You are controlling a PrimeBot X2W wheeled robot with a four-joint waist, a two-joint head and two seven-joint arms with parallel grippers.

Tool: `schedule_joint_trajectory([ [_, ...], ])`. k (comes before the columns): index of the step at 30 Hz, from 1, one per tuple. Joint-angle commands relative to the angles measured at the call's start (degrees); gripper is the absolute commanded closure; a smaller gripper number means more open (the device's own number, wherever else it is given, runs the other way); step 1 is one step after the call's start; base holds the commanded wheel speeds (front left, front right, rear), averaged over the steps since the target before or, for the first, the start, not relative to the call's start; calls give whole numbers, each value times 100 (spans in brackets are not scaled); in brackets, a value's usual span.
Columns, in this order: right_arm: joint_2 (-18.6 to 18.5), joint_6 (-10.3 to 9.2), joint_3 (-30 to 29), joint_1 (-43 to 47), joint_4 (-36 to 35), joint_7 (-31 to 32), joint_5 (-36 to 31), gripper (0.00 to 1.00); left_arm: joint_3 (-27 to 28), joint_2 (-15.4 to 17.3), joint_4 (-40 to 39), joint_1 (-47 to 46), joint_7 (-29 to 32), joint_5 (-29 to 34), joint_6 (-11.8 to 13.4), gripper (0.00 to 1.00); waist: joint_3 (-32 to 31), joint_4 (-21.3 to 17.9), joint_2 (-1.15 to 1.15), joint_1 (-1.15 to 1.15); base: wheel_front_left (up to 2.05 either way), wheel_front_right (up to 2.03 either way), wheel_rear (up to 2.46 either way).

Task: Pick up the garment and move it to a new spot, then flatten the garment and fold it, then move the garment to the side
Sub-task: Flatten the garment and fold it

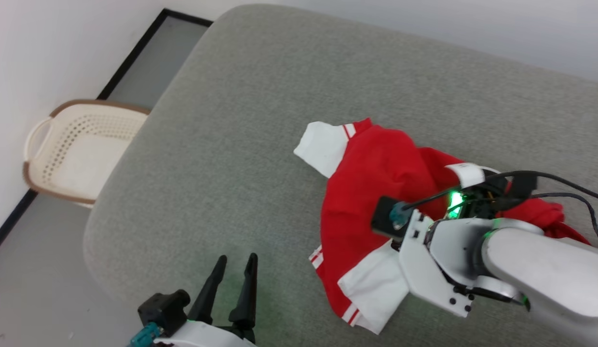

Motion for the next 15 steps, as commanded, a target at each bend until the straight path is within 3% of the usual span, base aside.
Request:
schedule_joint_trajectory([
  [1,-62,-7,3,-61,74,-188,98,100,63,-5,-13,57,1,62,13,0,-114,-160,0,0,0,0,0],
  [10,-323,-6,-100,14,201,-693,345,100,140,-3,-83,101,1,175,7,0,-206,-406,0,0,0,0,0],
  [12,-317,-6,-122,33,234,-766,325,51,121,-3,-99,104,1,166,6,0,-198,-425,0,0,0,0,0],
  [13,-296,-7,-124,41,254,-784,311,6,104,-4,-101,102,1,157,6,0,-192,-425,0,0,0,0,0],
  [15,-240,-6,-118,60,279,-789,342,0,62,-2,-104,88,1,138,6,0,-170,-397,0,0,0,0,0],
])
